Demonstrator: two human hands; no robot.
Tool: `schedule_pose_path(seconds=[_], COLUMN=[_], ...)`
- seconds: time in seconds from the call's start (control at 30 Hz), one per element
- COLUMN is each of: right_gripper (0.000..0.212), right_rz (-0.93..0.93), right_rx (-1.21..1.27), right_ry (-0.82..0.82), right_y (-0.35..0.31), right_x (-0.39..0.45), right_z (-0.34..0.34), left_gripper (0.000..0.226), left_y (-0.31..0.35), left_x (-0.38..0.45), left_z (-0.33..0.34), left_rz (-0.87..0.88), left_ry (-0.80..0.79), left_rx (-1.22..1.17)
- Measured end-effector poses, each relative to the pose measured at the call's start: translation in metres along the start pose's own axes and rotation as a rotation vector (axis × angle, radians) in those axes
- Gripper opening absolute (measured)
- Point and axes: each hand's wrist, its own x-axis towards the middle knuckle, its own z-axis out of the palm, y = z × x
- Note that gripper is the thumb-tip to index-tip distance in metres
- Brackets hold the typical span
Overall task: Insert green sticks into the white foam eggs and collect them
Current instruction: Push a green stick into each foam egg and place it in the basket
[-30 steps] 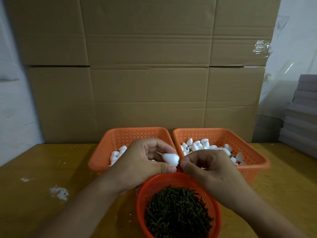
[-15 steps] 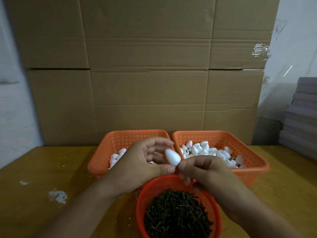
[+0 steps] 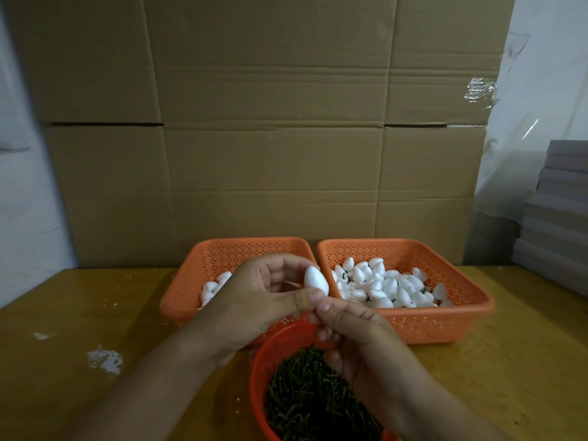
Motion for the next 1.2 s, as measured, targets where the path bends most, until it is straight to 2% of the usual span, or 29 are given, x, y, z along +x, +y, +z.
schedule_pose_path(seconds=[0.13,0.37,0.63,0.87,1.2], right_gripper=[0.014,0.014,0.021,0.015,0.022], right_rz=[0.000,-0.005,-0.090,-0.109,-0.097], right_rx=[-0.016,-0.038,-0.045,-0.053,-0.118], right_ry=[-0.053,-0.084,0.041,0.064,0.062], right_y=[-0.0021,-0.0017,-0.0021,-0.0034,-0.0029], right_x=[-0.0012,-0.0021,-0.0012,-0.0037,-0.0048], right_z=[-0.0002,-0.0002,-0.0004,0.0022,0.0009], left_gripper=[0.027,0.026,0.044,0.035,0.023], left_y=[0.0007,0.0030,0.0030,0.0020,-0.0009], left_x=[0.0006,-0.0010,-0.0003,-0.0004,0.0006], left_z=[-0.0035,-0.0076,-0.0059,-0.0033,-0.0023], left_rz=[0.004,-0.008,0.006,0.038,0.081], left_ry=[-0.054,-0.138,-0.017,-0.020,-0.051], left_rx=[0.011,0.027,0.003,-0.004,0.044])
